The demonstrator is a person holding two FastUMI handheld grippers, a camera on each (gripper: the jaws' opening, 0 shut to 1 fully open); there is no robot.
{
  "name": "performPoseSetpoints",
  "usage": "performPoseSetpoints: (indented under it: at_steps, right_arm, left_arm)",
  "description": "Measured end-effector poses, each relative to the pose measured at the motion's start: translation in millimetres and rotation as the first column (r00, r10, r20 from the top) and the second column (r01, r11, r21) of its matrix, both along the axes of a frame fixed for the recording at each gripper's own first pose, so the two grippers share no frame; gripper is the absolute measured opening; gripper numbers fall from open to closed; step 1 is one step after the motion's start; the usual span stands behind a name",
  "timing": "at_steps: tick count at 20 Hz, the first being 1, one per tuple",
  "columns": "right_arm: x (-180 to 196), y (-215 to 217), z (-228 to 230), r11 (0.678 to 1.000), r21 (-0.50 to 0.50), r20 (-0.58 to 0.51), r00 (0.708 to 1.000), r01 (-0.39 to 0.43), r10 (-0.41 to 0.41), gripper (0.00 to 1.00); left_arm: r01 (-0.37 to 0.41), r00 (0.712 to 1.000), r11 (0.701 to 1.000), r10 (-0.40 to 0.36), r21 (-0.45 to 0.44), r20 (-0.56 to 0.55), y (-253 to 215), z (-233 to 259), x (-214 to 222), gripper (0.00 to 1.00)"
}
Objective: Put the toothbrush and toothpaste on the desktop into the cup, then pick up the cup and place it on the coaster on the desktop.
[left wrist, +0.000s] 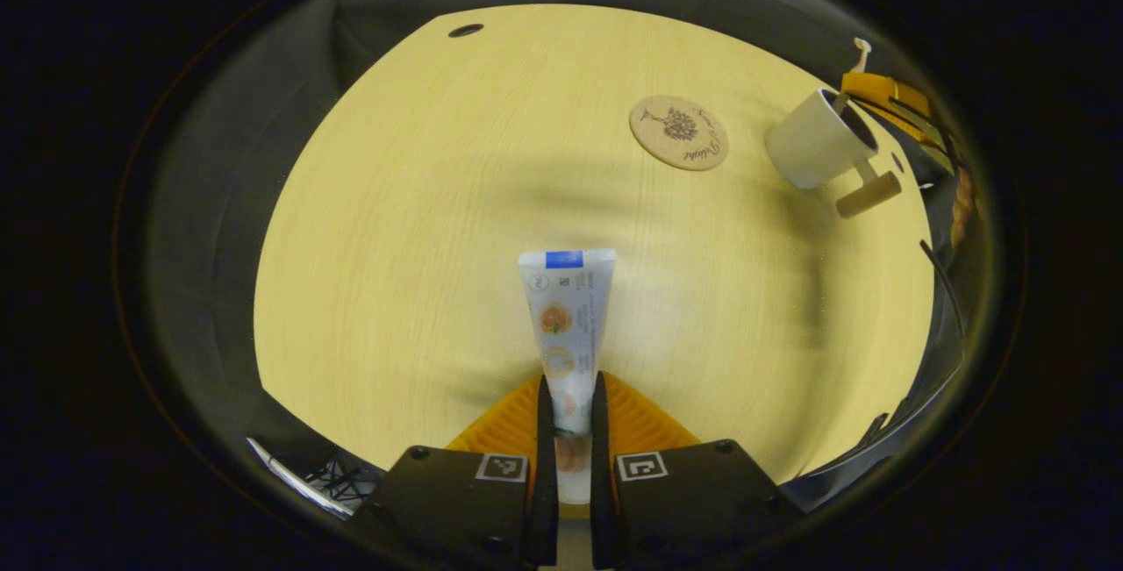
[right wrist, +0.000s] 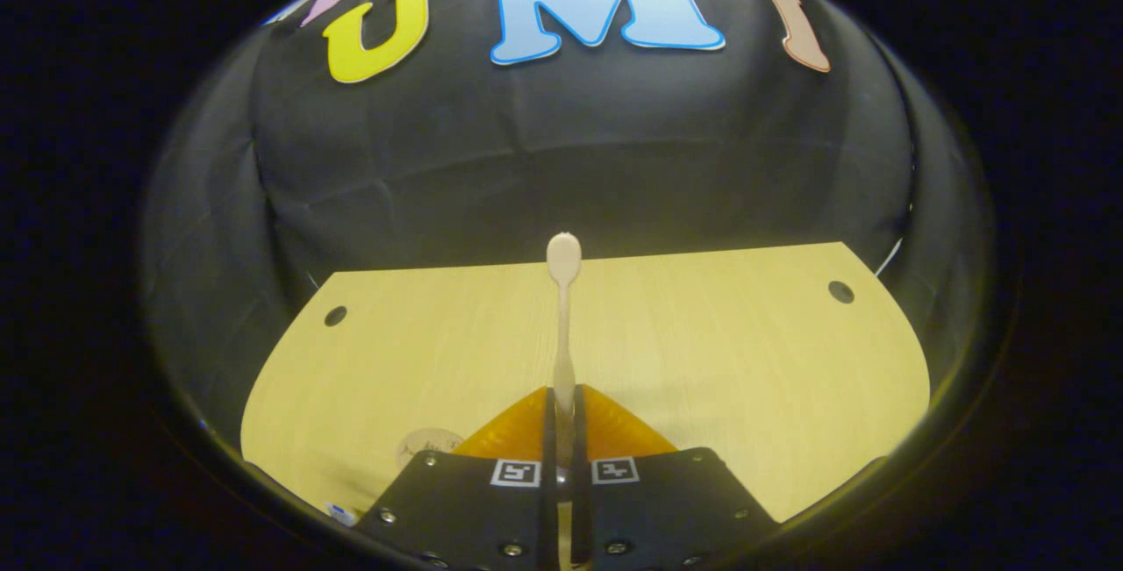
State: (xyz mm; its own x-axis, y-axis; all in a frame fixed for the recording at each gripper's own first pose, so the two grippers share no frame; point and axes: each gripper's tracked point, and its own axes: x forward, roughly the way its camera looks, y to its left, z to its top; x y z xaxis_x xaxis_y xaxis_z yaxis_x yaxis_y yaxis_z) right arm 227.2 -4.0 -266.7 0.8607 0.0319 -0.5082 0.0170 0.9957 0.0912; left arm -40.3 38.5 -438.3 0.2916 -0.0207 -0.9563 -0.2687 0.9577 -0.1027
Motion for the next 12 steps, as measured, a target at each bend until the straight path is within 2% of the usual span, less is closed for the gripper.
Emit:
performPoseSetpoints:
  at_steps: [7,12]
  right_arm:
    - [-22.6,3.5,1.6,1.0,0.019,-0.007,1.0,-0.023,0.023,0.12]
    - [-39.2,-3.1,16.0,0.999,0.05,0.008,1.0,-0.01,0.01,0.15]
  left_arm:
    - [0.012,0.999,1.0,-0.012,-0.003,0.031,-7.0,6.8,7.1,0.23]
    - [0.018,0.997,1.0,-0.018,-0.003,0.073,-9.6,20.4,26.8,0.23]
